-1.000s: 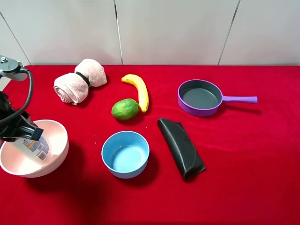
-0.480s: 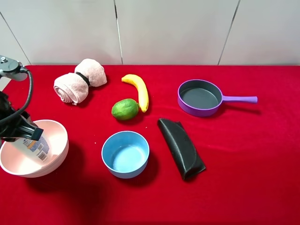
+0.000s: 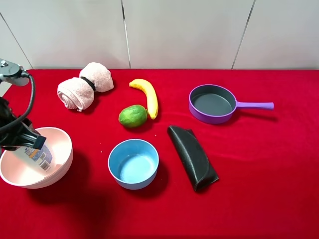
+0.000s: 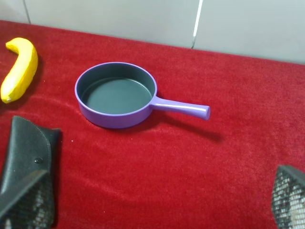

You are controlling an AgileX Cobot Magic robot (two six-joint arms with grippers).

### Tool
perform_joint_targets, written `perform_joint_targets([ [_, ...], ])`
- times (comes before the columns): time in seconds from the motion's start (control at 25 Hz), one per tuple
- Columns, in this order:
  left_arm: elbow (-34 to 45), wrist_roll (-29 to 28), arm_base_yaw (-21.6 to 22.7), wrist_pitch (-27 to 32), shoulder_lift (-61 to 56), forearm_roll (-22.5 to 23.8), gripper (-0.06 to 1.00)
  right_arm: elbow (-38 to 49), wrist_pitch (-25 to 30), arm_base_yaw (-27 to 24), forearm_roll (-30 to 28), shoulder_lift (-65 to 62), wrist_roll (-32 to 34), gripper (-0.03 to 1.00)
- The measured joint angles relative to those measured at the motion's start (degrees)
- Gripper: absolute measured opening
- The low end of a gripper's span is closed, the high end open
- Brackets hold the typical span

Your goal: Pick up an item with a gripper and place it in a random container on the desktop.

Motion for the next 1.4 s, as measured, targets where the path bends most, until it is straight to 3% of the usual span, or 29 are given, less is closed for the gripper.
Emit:
perform_joint_targets([
  [0.92,0.0,0.1,0.0,-0.6,-0.1,0.4,0.40,0.0,0.0,0.0,0.0,0.0,0.0,0.69],
  [1.24,0.0,0.1,0.0,-0.6,-0.1,0.6,0.63,0.0,0.0,0.0,0.0,0.0,0.0,0.69],
  [1.4,0.0,0.1,0.0,-0.6,-0.1,0.6,0.68,0.0,0.0,0.0,0.0,0.0,0.0,0.69],
])
